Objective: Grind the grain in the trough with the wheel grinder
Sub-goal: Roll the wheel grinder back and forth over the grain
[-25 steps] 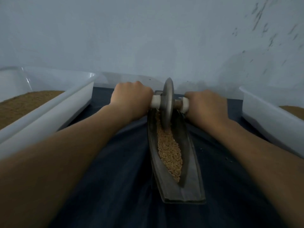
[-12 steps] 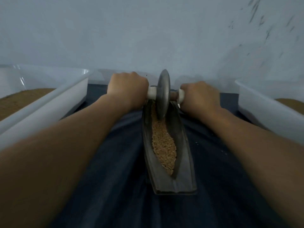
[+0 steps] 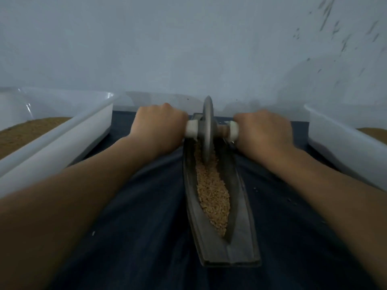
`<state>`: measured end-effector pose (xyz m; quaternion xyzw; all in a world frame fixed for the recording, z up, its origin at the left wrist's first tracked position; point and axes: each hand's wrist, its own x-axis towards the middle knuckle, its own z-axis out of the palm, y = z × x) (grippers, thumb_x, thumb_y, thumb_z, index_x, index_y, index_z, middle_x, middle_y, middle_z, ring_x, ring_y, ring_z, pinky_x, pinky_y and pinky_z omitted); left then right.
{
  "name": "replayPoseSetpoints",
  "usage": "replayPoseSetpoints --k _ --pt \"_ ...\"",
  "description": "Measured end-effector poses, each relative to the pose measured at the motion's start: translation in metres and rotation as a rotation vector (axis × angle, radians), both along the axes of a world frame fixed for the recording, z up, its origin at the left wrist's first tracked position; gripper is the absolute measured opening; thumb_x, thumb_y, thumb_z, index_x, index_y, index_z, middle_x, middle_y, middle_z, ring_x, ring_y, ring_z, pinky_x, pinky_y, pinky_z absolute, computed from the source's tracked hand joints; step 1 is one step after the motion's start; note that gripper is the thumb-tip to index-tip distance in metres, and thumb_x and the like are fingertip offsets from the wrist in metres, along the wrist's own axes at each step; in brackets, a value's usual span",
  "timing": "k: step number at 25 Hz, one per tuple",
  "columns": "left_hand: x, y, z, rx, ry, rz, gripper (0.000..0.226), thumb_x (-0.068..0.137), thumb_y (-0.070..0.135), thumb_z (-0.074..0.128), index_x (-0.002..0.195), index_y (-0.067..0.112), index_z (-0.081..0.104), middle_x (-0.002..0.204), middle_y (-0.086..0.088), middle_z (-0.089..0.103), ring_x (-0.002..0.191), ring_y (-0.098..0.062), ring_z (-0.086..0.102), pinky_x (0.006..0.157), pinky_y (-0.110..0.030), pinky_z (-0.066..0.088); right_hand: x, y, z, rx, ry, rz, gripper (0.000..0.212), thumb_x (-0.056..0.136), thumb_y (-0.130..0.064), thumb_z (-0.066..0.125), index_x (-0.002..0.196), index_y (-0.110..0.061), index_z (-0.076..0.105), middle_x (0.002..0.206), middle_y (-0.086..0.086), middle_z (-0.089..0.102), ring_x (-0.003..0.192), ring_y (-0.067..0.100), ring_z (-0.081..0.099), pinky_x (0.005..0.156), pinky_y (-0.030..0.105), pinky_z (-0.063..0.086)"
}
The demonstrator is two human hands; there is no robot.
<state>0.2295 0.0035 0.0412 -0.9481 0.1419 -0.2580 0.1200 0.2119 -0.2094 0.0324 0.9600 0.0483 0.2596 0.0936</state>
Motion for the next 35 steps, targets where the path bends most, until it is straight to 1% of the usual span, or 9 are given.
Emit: replayPoseSetpoints --k 2,8,13,15,19,22,27,31,35 --pt "0.011 -0.006 0.007 -0.024 0.080 0.039 0.020 0.092 0.026 0.055 0.109 0.024 0.064 0.095 -0.006 0.059 0.087 -0.032 0.063 0.065 -0.036 0.042 0.012 0.004 0.013 0.038 0.093 -0.015 0.011 0.087 -0.034 0.066 0.097 -0.029 0.064 0.093 0.005 0.064 0.084 0.031 0.063 0.062 0.030 0.039" --pt "-0.056 0.033 -0.019 0.013 -0.166 -0.244 0.013 0.061 0.036 0.060 0.065 0.031 0.049 0.058 0.009 0.012 0.044 -0.011 0.007 0.050 -0.014 0.008 -0.056 -0.035 -0.023 -0.045 -0.089 0.255 0.016 0.063 -0.044 0.047 0.073 -0.032 0.044 0.052 -0.010 0.031 0.040 0.021 0.033 0.043 0.027 0.036" --pt "0.004 -0.003 -0.008 -0.001 -0.108 0.009 0.009 0.086 0.023 0.061 0.094 0.023 0.066 0.077 -0.007 0.056 0.070 -0.033 0.061 0.057 -0.034 0.037 0.009 -0.005 0.000 0.049 -0.016 0.005 0.010 0.081 -0.037 0.067 0.083 -0.030 0.060 0.074 -0.002 0.054 0.065 0.025 0.047 0.057 0.029 0.036" --pt "0.021 -0.009 0.003 -0.048 -0.053 0.039 0.014 0.088 0.024 0.059 0.101 0.023 0.066 0.091 -0.009 0.061 0.082 -0.034 0.063 0.063 -0.036 0.038 0.032 -0.002 0.007 0.069 0.013 -0.007 0.008 0.083 -0.031 0.066 0.087 -0.028 0.060 0.084 0.001 0.060 0.070 0.025 0.046 0.062 0.031 0.034" --pt "-0.009 0.003 -0.027 -0.091 -0.163 -0.006 0.016 0.080 0.028 0.068 0.076 0.024 0.053 0.061 0.002 0.045 0.049 -0.023 0.045 0.046 -0.026 0.024 0.014 -0.016 -0.014 0.014 -0.280 0.201 0.029 0.073 -0.035 0.078 0.079 -0.029 0.050 0.070 -0.007 0.056 0.075 0.026 0.058 0.078 0.038 0.031" --pt "-0.011 0.013 -0.040 -0.182 -0.166 -0.035 0.026 0.082 0.033 0.065 0.071 0.026 0.043 0.058 0.004 0.040 0.047 -0.017 0.035 0.045 -0.025 0.021 0.010 -0.023 -0.014 -0.018 -0.318 0.354 0.047 0.069 -0.033 0.081 0.111 -0.035 0.059 0.105 -0.009 0.061 0.109 0.024 0.053 0.110 0.048 0.019" --pt "-0.007 0.014 -0.050 -0.517 -0.067 0.000 0.015 0.085 0.038 0.063 0.076 0.030 0.054 0.064 0.008 0.051 0.053 -0.013 0.044 0.047 -0.024 0.026 -0.002 -0.050 -0.004 0.329 -0.392 0.571 0.083 0.071 -0.012 0.065 0.149 -0.018 0.038 0.148 0.000 0.041 0.139 0.021 0.038 0.116 0.043 0.029" --pt "-0.006 0.023 -0.050 -0.808 -0.020 0.010 0.011 0.080 0.033 0.068 0.075 0.031 0.059 0.066 0.010 0.058 0.058 -0.012 0.052 0.050 -0.026 0.033 -0.001 -0.093 -0.016 0.477 -0.210 0.069 0.027 0.092 -0.035 0.052 0.118 -0.027 0.054 0.113 -0.004 0.061 0.100 0.019 0.057 0.081 0.041 0.052" --pt "-0.006 0.028 -0.053 -1.080 0.046 -0.031 0.014 0.074 0.024 0.069 0.066 0.025 0.058 0.063 0.005 0.063 0.062 -0.018 0.060 0.053 -0.029 0.042 0.002 -0.109 -0.012 0.422 0.274 -0.278 0.057 0.076 -0.088 0.044 0.088 -0.033 0.053 0.085 -0.007 0.064 0.076 0.014 0.060 0.069 0.038 0.054"
